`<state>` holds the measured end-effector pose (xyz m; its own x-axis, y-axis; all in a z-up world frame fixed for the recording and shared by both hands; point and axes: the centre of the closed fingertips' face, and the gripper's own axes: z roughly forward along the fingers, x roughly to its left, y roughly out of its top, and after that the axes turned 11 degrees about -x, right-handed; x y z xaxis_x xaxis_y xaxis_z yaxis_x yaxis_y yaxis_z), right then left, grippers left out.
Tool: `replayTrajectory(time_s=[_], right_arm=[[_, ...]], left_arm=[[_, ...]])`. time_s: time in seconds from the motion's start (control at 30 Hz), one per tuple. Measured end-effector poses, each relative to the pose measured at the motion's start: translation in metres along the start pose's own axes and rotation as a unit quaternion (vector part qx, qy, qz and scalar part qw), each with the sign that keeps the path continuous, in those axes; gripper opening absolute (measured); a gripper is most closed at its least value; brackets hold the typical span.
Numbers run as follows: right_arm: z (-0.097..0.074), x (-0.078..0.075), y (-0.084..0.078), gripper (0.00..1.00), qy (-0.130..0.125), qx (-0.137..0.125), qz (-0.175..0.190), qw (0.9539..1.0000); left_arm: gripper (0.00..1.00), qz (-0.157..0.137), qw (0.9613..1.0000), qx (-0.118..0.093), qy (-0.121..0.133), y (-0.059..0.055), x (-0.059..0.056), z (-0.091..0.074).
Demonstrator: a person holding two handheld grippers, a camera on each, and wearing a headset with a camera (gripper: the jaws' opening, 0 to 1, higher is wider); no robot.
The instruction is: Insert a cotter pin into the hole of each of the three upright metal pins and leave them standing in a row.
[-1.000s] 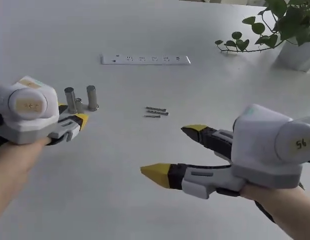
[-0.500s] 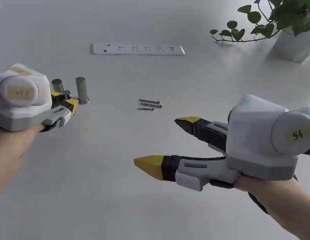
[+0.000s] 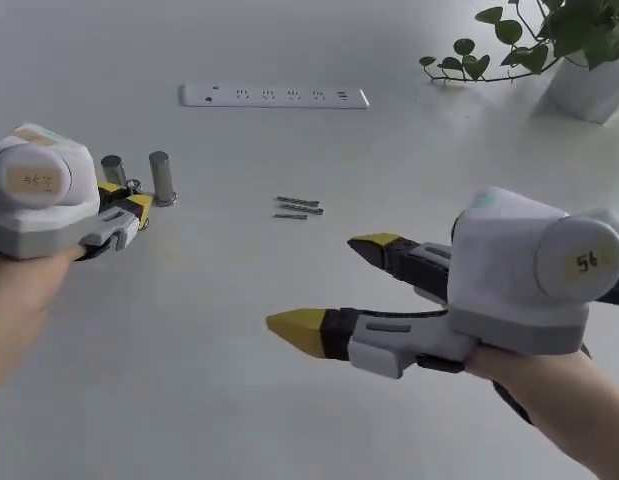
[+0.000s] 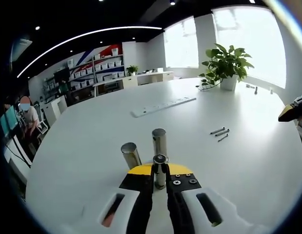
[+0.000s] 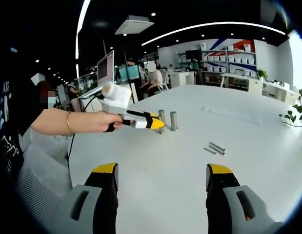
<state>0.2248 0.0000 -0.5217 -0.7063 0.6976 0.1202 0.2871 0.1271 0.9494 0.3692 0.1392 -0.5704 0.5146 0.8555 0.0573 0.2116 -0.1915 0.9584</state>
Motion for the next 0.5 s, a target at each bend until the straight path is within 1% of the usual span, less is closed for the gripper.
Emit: replayTrajectory(time_s=[0.07, 0.2, 0.3, 0.43, 0.5], right_arm=[[-0.001, 0.000, -0.001, 0.71, 0.000, 0.003, -0.002, 1.0000], [-0.001, -0.001, -0.002, 0.71, -0.003, 0.001, 0.012, 0.9999], [-0.001, -0.001, -0.002, 0.71, -0.004, 0.002, 0.010, 0.9999], [-0.002, -0.001, -0.003, 0.71, -0.004, 0.003, 0.010, 0.9999], [-0.002, -0.001, -0.004, 0.70, -0.004, 0.005, 0.009, 0.9999]], left_arm=[[0.07, -0.004, 1.0000, 0.000, -0.003, 0.000, -0.002, 0.000], [0.07, -0.007, 1.0000, 0.003, -0.005, 0.000, -0.007, -0.002], [0.07, -0.010, 0.9999, 0.006, -0.008, -0.001, -0.012, -0.005], [0.07, -0.009, 0.9999, 0.003, -0.012, 0.001, -0.019, -0.007], [0.07, -0.015, 0.9998, 0.001, -0.014, 0.002, -0.024, -0.008]])
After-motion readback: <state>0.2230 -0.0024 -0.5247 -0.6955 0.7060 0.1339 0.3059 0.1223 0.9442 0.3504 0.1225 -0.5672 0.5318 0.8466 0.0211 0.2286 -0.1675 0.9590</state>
